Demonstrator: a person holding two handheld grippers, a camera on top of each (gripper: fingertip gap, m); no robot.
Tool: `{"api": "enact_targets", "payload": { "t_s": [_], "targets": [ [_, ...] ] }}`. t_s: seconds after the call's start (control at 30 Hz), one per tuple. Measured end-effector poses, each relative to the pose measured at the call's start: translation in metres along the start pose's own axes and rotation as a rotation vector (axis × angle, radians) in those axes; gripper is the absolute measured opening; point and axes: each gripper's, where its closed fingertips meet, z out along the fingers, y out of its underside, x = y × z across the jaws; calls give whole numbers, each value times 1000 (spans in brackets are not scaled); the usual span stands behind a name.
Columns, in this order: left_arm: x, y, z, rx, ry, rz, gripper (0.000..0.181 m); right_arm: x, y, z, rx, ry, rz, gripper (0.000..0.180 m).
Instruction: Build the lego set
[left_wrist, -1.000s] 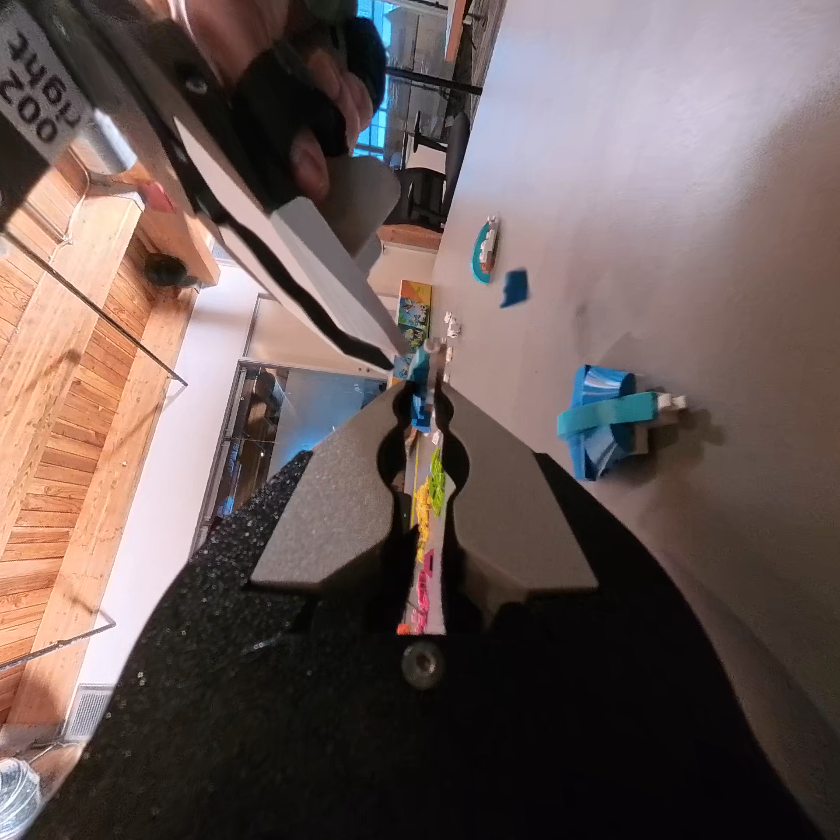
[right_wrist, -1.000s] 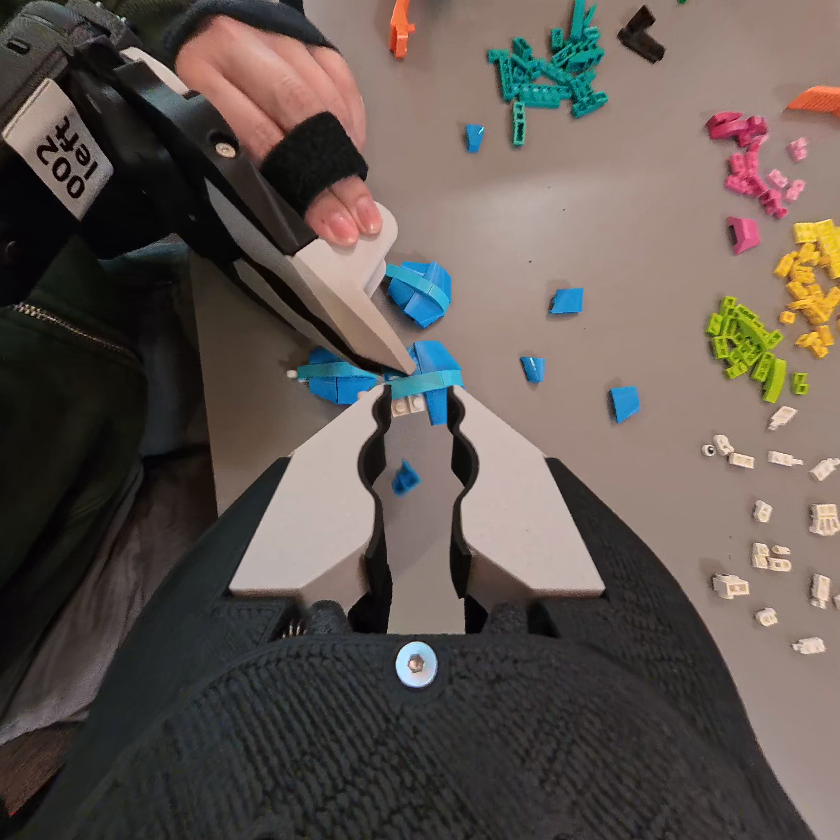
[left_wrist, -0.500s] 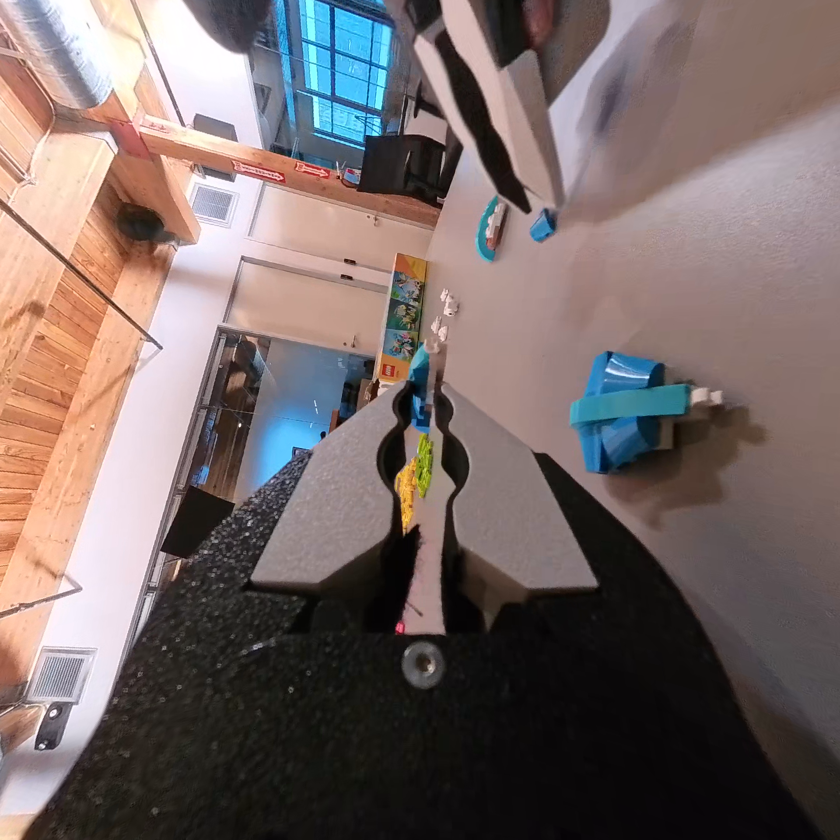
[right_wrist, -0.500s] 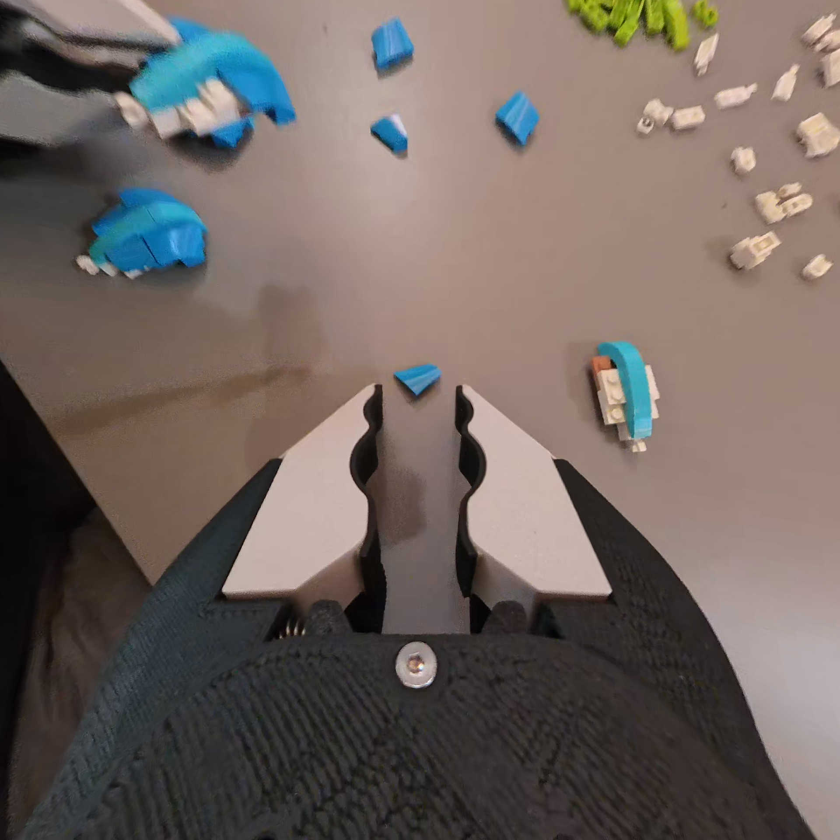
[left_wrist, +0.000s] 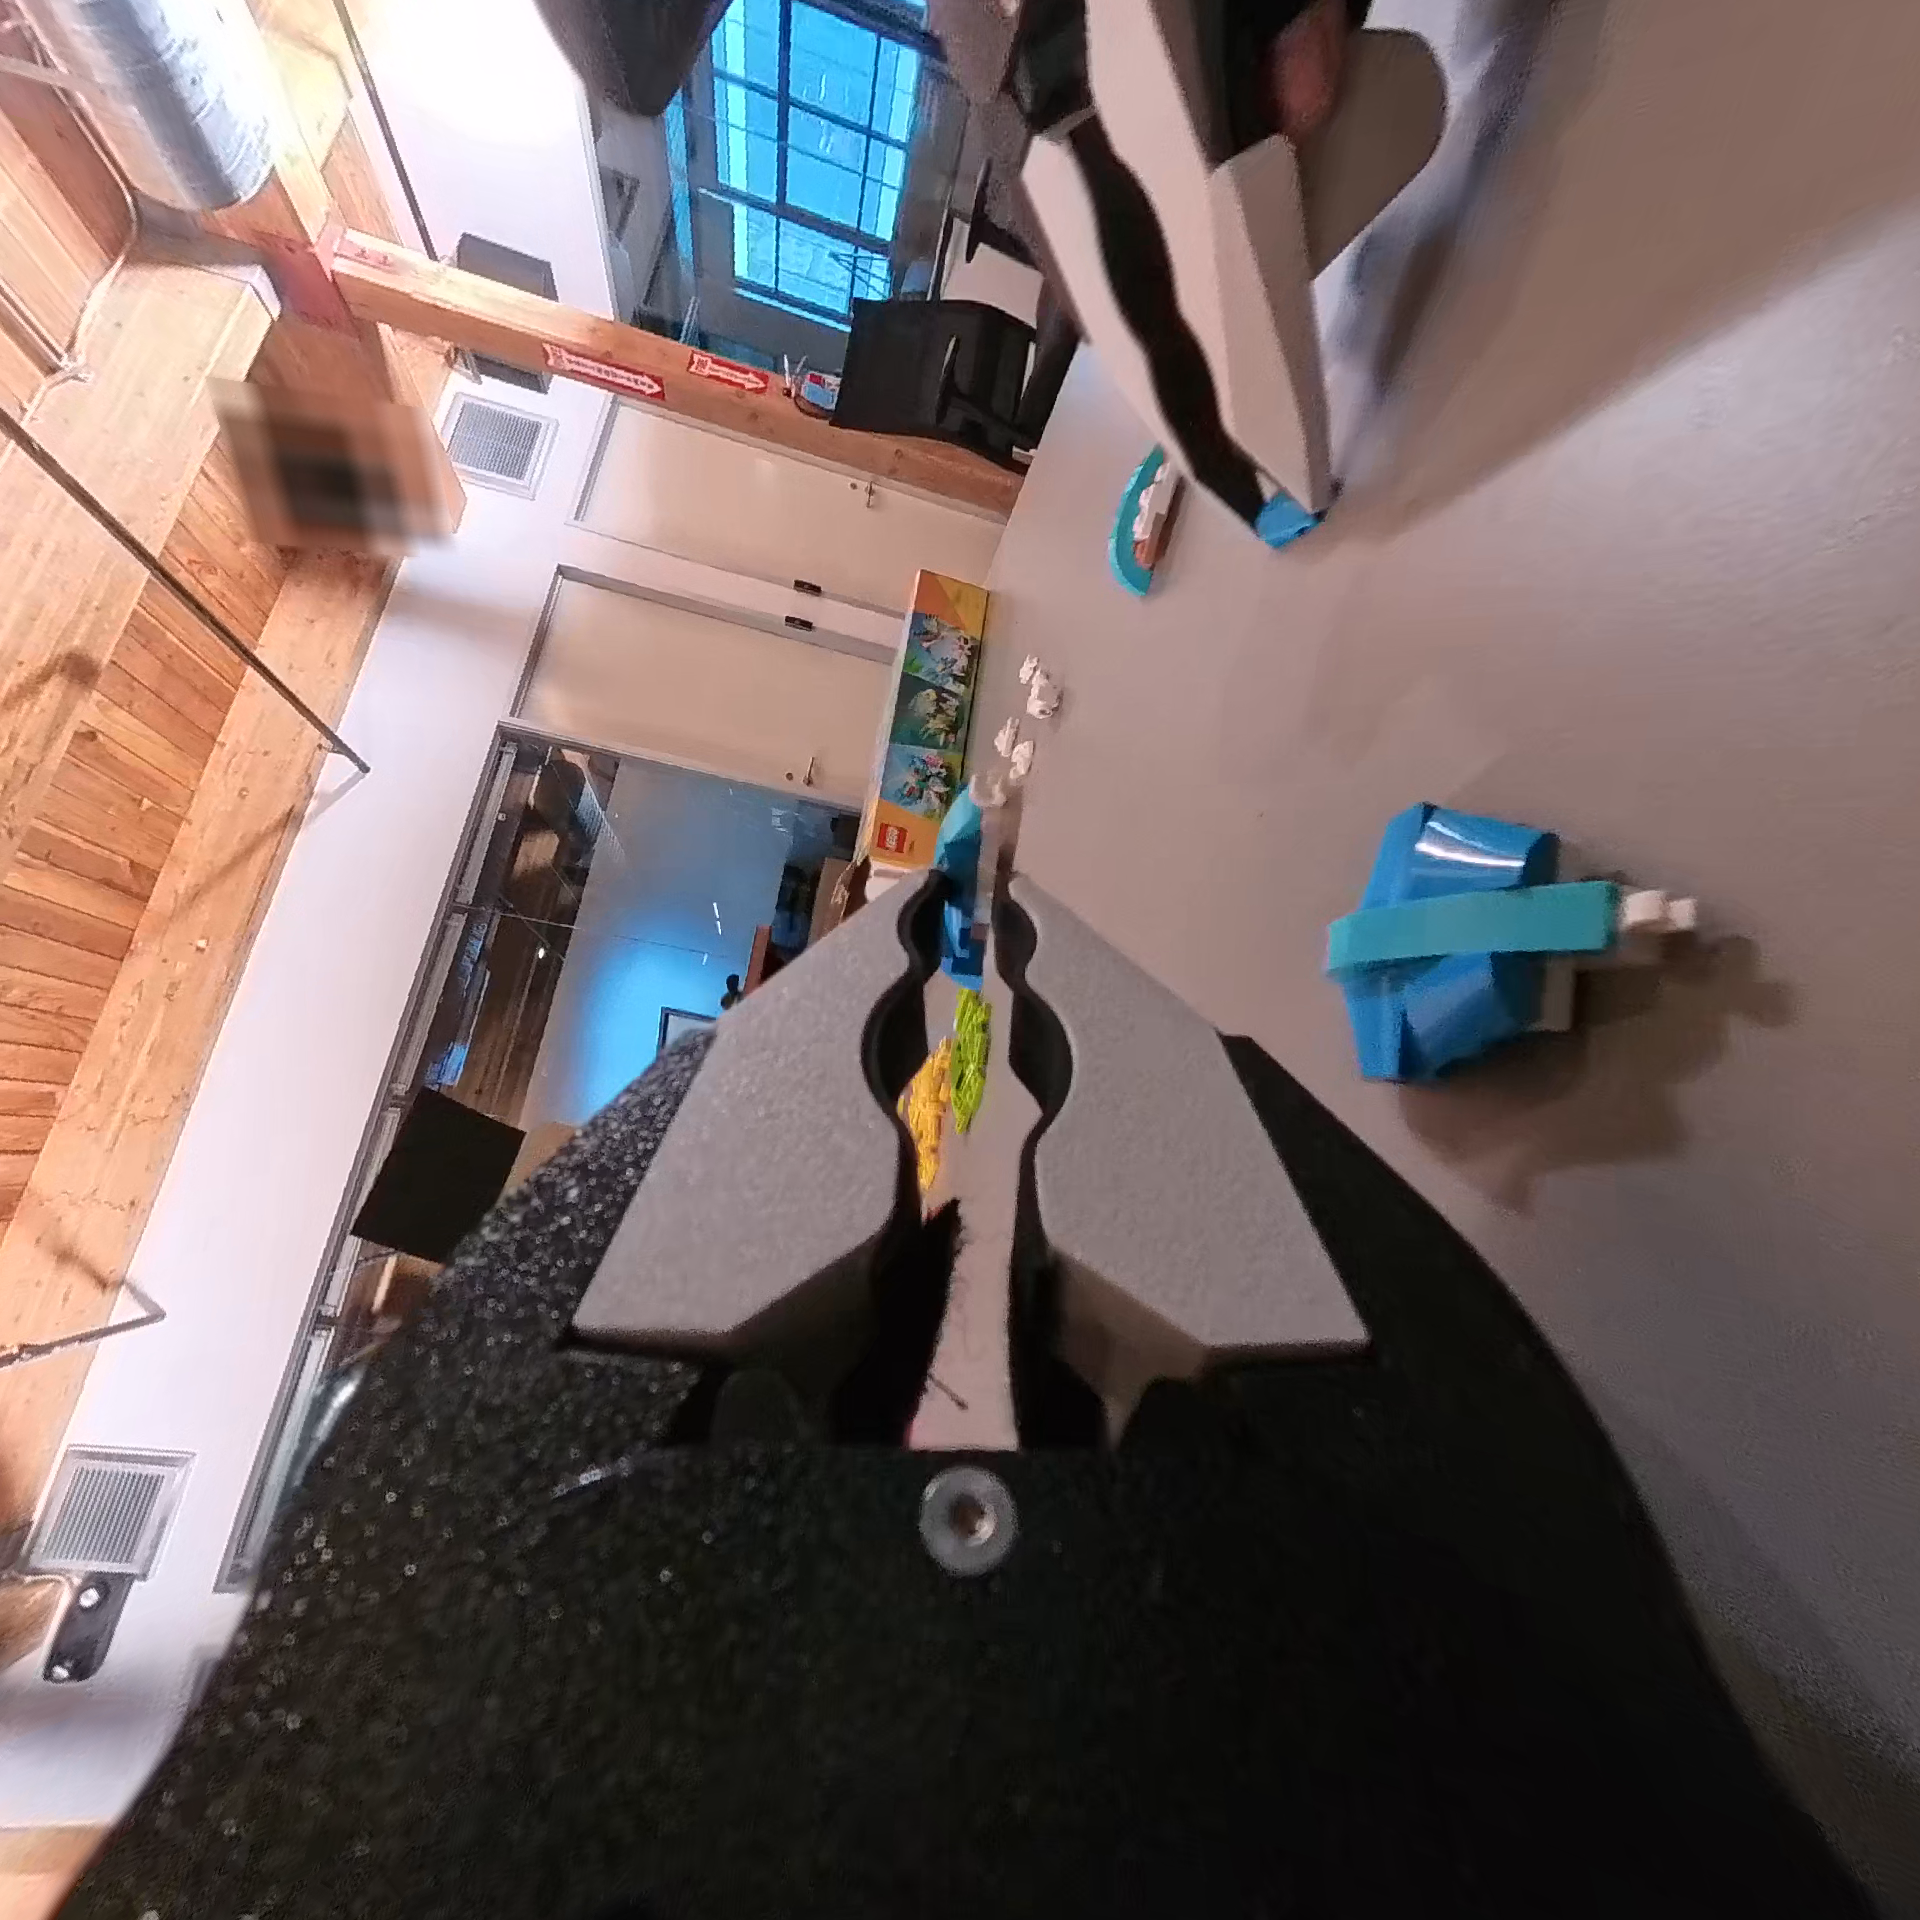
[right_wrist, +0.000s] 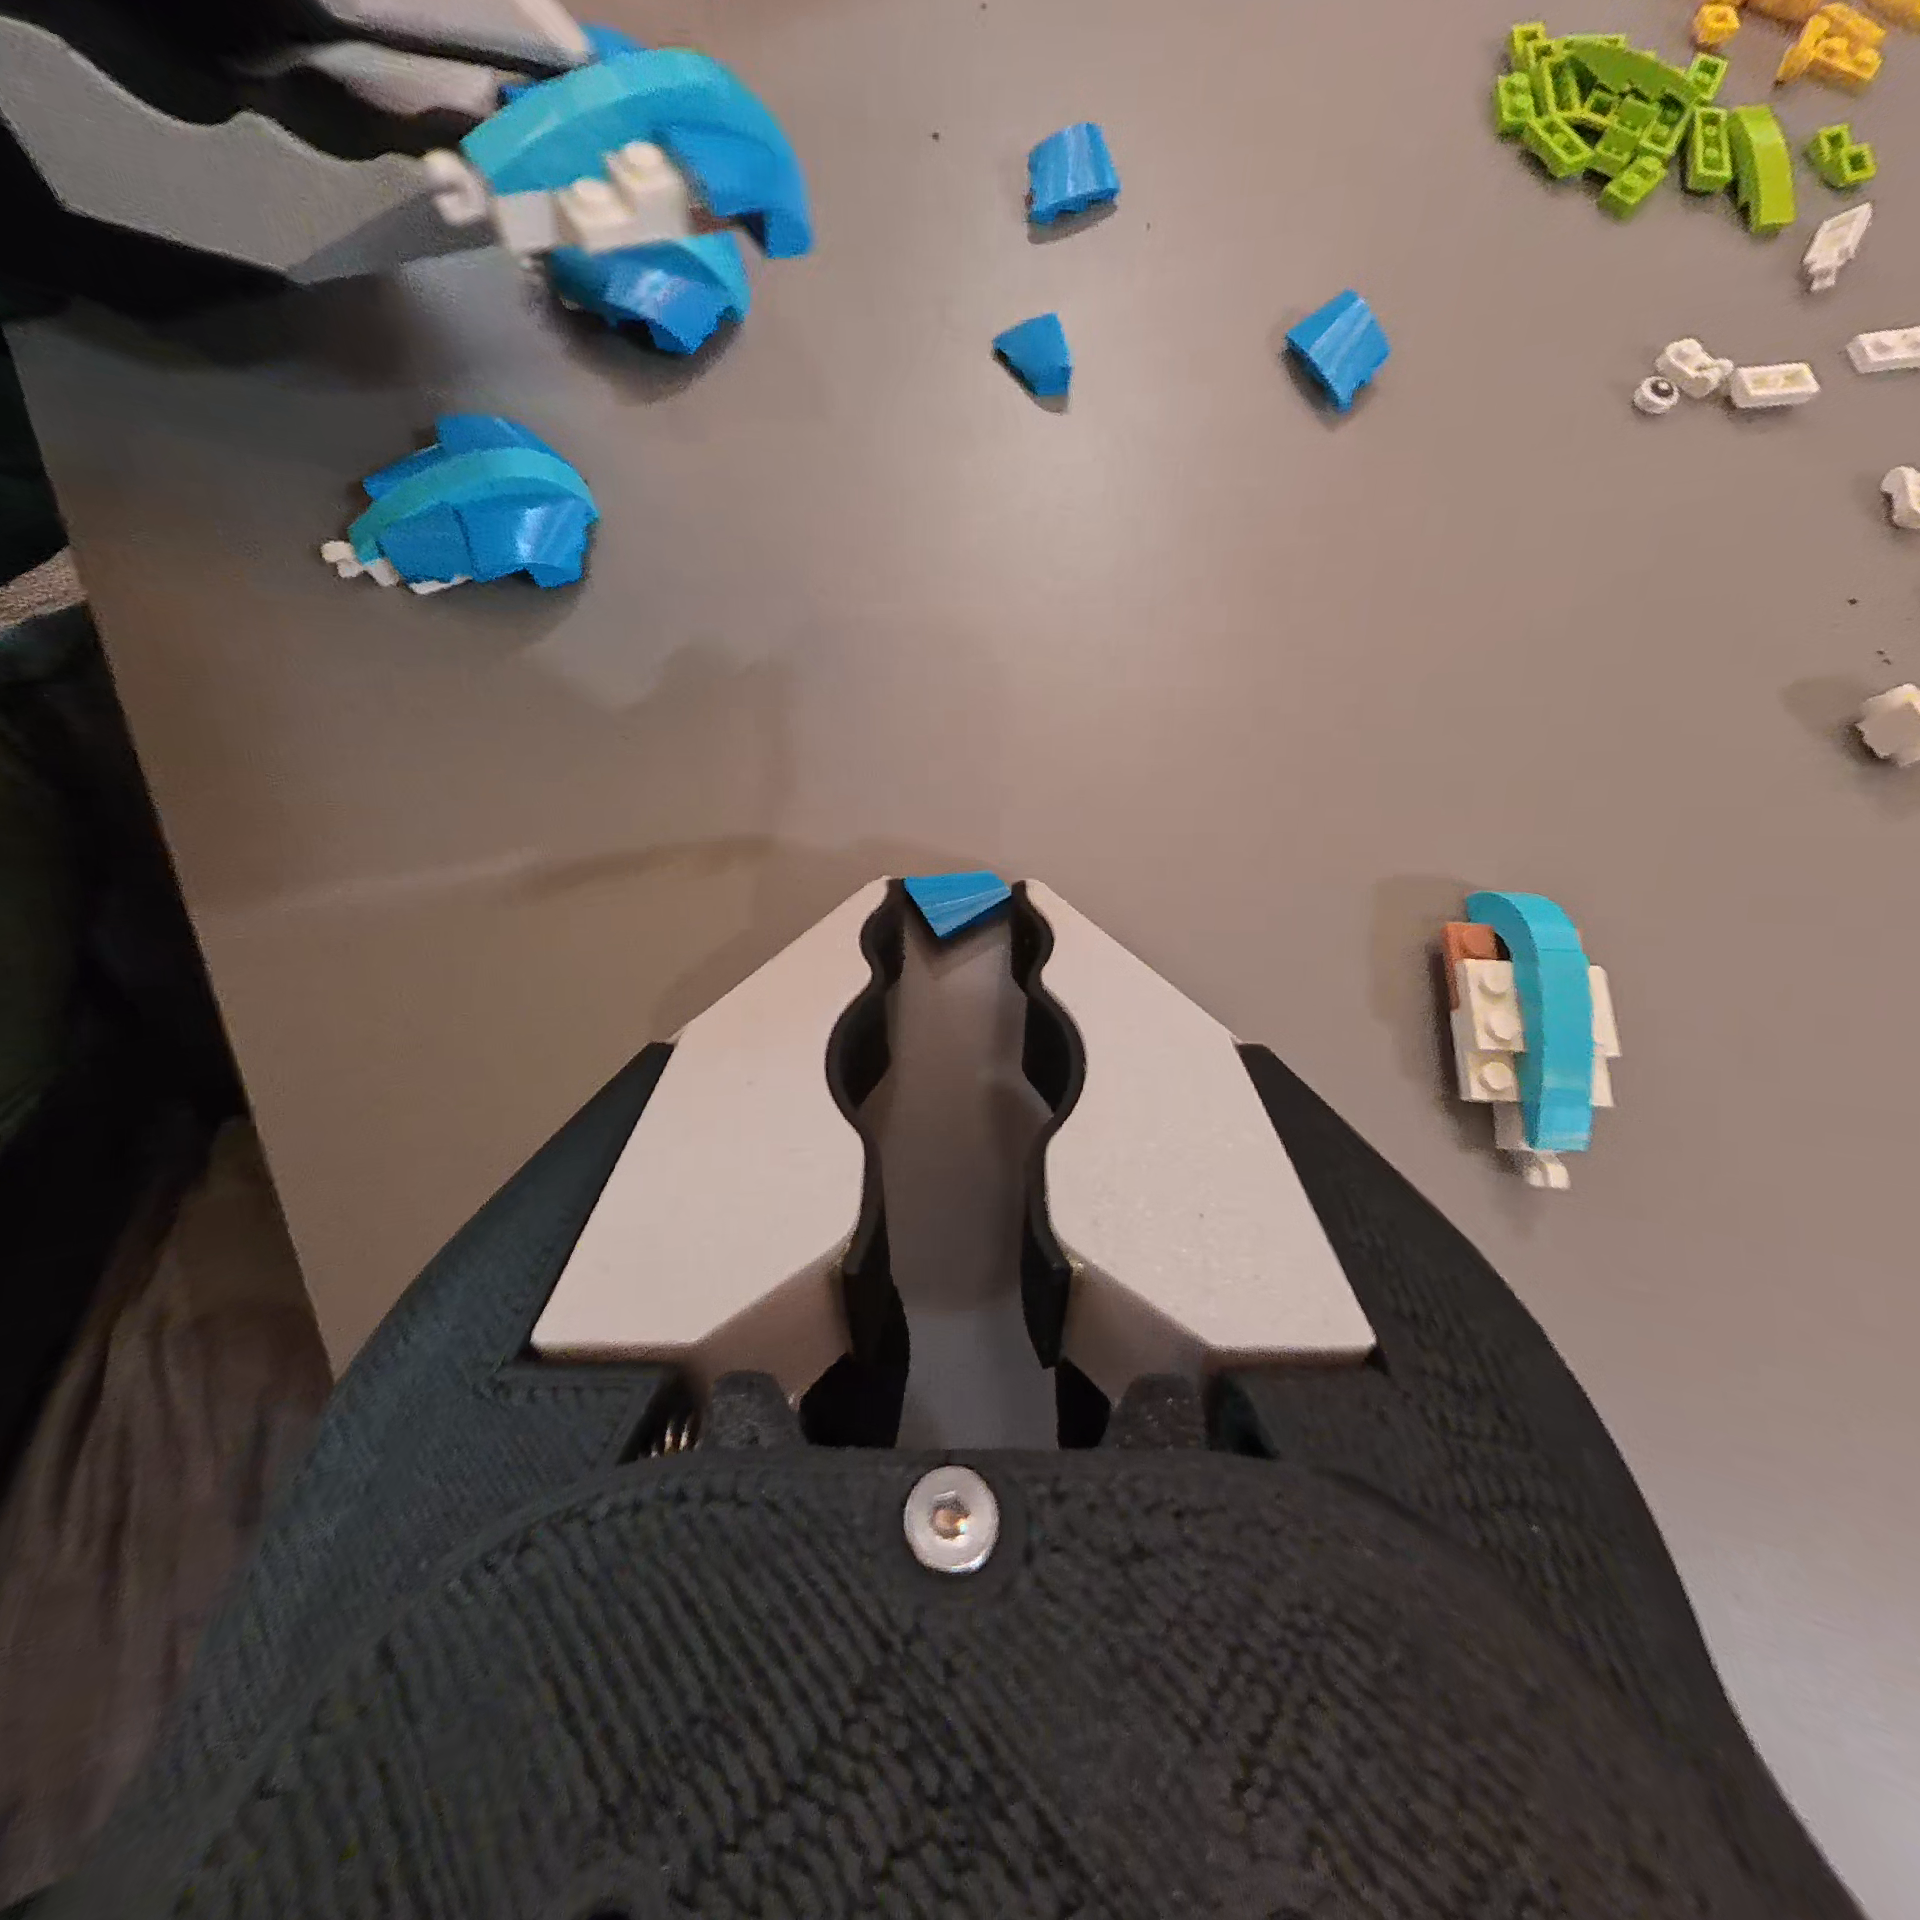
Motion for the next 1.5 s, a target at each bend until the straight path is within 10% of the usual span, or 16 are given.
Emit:
{"api": "enact_targets", "payload": {
  "t_s": [0.7,1.5],
  "targets": [
    [0,1,0,-1,6,-19,6,-15,0,-2,-13,-79,34,45],
    [3,-2,1,15,26,-10,6,-41,-5,4,38,-222,-70,27]
  ]
}}
